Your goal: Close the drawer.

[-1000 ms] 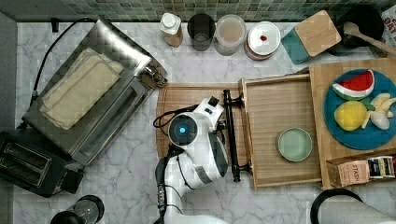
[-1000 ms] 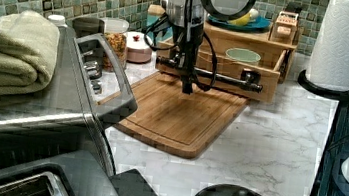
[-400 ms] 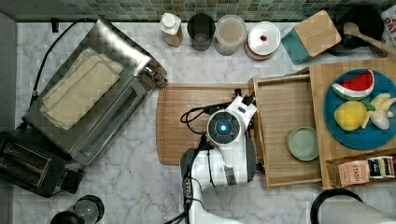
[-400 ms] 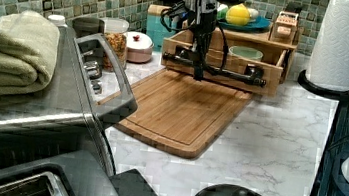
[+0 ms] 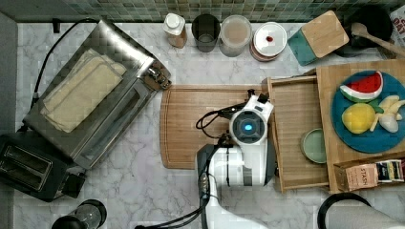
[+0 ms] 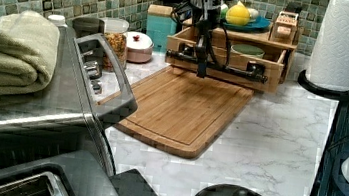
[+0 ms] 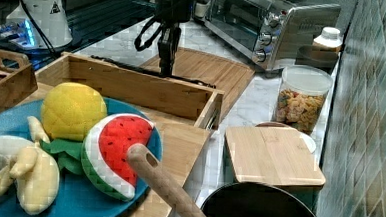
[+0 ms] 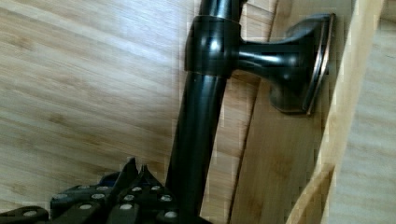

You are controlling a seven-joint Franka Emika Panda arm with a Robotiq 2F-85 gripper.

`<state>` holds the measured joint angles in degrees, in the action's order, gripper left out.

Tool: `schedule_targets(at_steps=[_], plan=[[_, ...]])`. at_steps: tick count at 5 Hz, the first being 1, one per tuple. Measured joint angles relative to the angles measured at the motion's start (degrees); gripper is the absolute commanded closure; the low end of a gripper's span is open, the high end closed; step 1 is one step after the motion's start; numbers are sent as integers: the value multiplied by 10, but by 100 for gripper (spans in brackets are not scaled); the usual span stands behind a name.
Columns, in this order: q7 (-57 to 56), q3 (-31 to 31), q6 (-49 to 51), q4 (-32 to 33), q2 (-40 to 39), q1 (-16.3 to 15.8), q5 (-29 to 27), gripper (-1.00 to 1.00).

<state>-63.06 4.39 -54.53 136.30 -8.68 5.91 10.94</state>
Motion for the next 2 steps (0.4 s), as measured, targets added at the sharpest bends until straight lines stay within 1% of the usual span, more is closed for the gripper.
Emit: schedule_targets(at_steps=[1,2], plan=[[-77,32,30,-37,-22,12,-36,100],[-103,59,50,-84,-55,31,-38,100]])
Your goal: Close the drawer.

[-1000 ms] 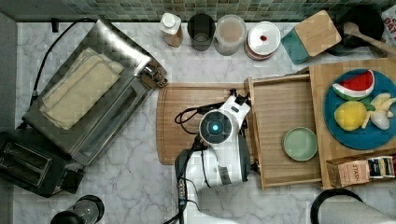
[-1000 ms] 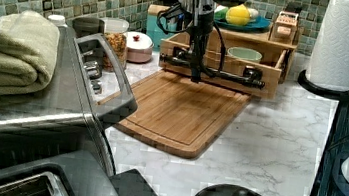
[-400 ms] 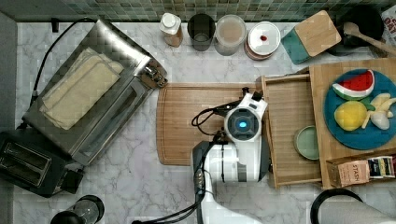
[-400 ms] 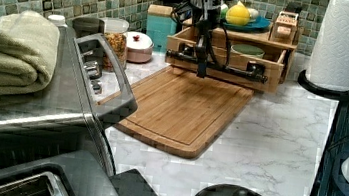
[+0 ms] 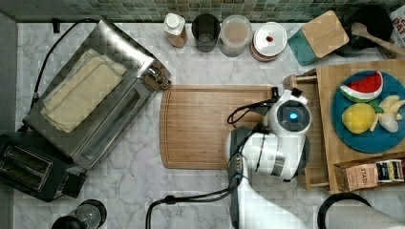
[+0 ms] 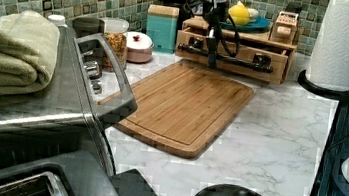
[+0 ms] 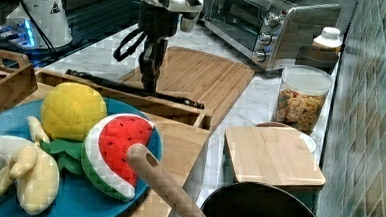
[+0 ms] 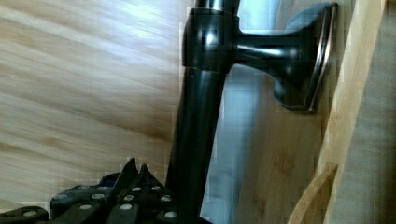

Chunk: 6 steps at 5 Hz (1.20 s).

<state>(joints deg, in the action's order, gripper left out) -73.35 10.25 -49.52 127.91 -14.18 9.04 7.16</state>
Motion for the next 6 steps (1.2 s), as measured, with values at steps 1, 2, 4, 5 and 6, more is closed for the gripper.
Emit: schedule_targets(at_steps=[1,2,4,5,6], plan=[[-1,19,4,-46,-36,22,-22,100],[-1,19,11,-71,-51,38,-25,100],[-1,19,12,-71,-51,39,-24,100],[-1,19,11,-71,-51,39,-24,100],[-1,20,13,-73,-52,39,-25,100]])
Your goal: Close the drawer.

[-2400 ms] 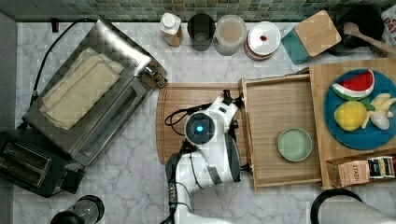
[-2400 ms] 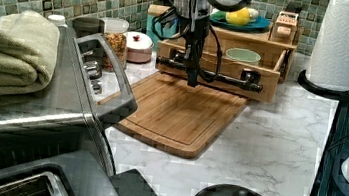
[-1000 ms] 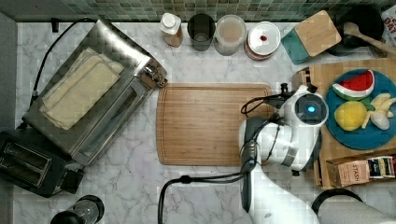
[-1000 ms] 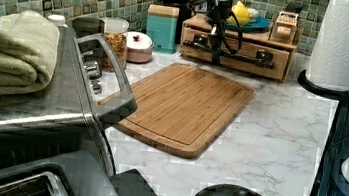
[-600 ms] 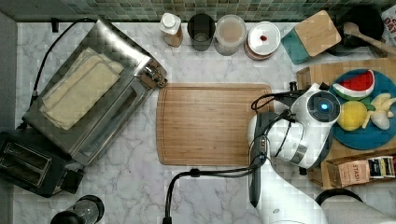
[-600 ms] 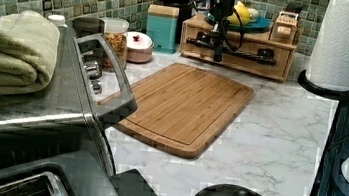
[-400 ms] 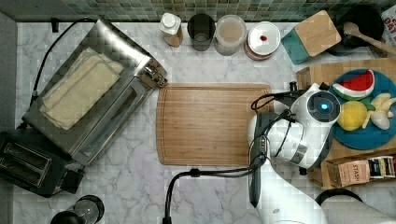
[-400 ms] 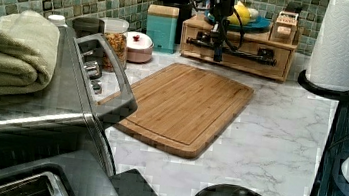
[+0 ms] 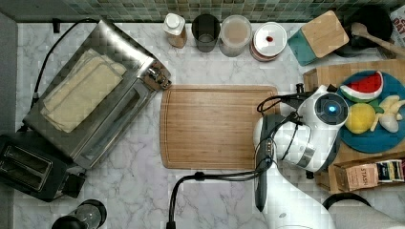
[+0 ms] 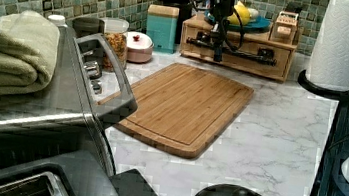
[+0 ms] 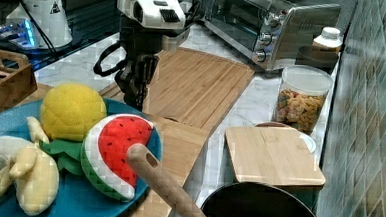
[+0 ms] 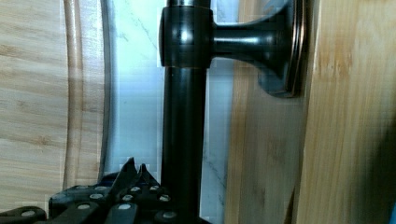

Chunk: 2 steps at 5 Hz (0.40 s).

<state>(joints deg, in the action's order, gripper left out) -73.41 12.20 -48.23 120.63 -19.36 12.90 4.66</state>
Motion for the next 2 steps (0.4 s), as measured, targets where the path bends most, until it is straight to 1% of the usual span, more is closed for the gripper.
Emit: schedule_targets(at_steps=[2], plan=[[-1,5,0,1,0,-5,-1,100]])
